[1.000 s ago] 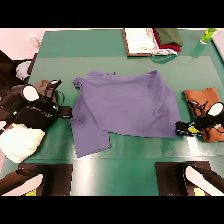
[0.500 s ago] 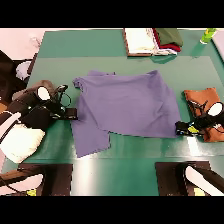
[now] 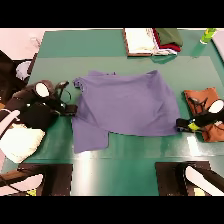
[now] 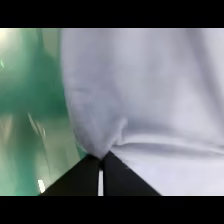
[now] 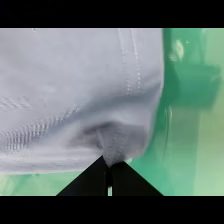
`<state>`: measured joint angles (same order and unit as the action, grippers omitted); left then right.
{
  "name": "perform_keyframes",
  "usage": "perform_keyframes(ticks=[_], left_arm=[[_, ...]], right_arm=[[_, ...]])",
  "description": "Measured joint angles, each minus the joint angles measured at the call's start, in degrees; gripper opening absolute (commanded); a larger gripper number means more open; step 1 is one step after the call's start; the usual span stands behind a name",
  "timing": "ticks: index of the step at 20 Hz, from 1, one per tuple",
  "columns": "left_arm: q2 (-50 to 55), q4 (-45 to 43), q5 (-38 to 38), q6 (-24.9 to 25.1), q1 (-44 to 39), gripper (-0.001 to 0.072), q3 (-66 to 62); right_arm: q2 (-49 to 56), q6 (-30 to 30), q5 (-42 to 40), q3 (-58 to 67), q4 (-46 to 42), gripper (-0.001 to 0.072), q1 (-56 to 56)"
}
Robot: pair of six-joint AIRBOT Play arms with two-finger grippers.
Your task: Fold the shirts.
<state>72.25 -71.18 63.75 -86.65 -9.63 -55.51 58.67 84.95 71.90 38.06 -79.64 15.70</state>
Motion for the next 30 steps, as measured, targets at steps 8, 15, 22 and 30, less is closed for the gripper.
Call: perform_keyframes(ticks=[8, 15, 22, 30], left_arm=[[-21.31, -8.35, 5.92, 0.61, 0.00, 0.0034, -31.12], [-29.27, -10.80, 5.16, 0.39, 0.00, 0.0034, -57.90], [-25.83, -11.96, 4.33, -0.31, 0.00, 0.0034, -63.67], [-5.49, -12.41, 11.13, -0.42, 0.00, 0.0034, -46.21]], right_arm=[[-12.83, 0.02, 5.55, 31.52, 2.08, 0.0020, 0.00], [-17.11, 0.09, 7.96, 66.58, -0.44, 0.0019, 0.09], [-9.57, 0.50, 13.68, 83.78, -2.56, 0.0019, 0.09], [3.52, -0.09, 12.70, 61.57, -2.89, 0.0019, -1.73]])
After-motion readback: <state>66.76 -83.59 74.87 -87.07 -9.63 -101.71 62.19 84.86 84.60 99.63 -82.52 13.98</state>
